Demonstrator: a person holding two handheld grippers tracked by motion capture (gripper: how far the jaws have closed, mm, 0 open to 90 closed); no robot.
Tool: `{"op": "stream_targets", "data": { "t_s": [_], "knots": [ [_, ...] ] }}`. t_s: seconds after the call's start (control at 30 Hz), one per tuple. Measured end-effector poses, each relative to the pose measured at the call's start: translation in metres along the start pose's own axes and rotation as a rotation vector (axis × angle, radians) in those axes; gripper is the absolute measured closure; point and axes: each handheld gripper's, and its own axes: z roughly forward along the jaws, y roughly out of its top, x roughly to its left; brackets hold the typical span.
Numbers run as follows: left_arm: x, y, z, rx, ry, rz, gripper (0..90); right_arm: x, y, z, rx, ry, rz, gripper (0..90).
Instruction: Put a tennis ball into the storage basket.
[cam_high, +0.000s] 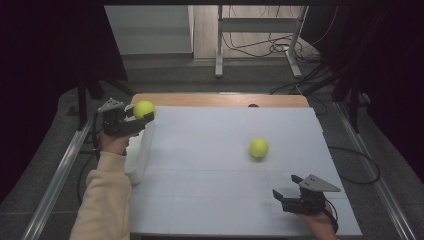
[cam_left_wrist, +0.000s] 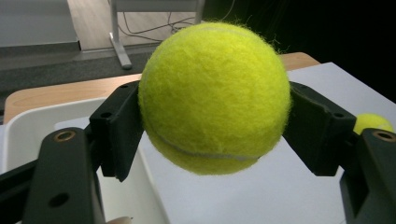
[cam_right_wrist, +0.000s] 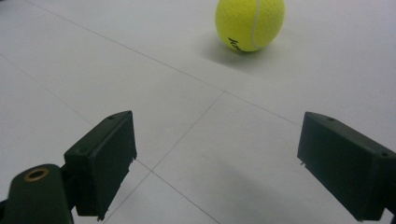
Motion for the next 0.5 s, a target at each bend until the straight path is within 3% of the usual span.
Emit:
{"op": "stream_targets", "data": {
  "t_s": [0.5],
  "knots": [
    [0.016,-0.001,-0.002,0.031,0.059,-0.014,26.2,0.000,0.000,0.000,0.001,-0.001,-0.003,11.9]
  ]
}}
